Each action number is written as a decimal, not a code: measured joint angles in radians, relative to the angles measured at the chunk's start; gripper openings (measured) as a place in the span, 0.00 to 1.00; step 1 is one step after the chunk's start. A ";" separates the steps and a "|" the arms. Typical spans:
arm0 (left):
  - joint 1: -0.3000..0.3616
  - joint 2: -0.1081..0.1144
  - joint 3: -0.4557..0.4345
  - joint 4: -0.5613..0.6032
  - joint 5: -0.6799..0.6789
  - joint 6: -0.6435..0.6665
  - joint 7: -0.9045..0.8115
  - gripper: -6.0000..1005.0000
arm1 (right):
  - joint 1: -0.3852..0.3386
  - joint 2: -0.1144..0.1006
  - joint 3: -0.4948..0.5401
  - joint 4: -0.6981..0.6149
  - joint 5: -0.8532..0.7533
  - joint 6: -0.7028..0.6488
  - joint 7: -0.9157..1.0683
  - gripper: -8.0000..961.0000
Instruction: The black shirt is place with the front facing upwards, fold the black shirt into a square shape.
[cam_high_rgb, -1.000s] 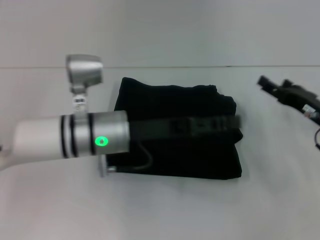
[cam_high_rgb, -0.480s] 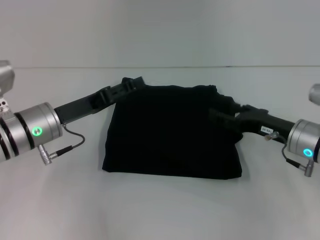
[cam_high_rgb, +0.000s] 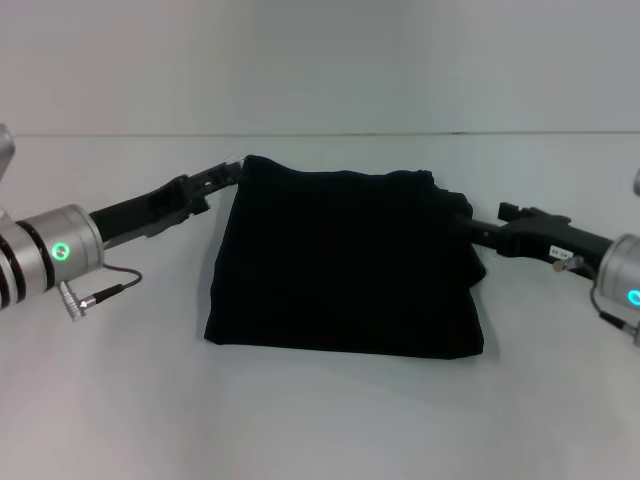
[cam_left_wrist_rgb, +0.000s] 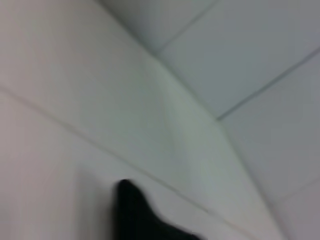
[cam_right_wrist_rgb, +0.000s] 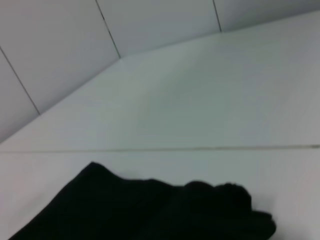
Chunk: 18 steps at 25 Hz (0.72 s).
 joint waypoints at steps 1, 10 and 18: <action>-0.007 0.010 0.016 -0.014 0.007 -0.033 -0.024 0.95 | -0.010 -0.002 0.000 -0.014 0.000 -0.021 0.000 0.98; -0.072 0.054 0.111 -0.076 0.048 -0.177 -0.147 0.95 | -0.206 -0.041 -0.011 -0.129 -0.012 -0.419 -0.209 0.98; -0.105 0.036 0.185 -0.091 0.048 -0.247 -0.165 0.94 | -0.281 -0.031 -0.010 -0.123 -0.083 -0.516 -0.349 0.98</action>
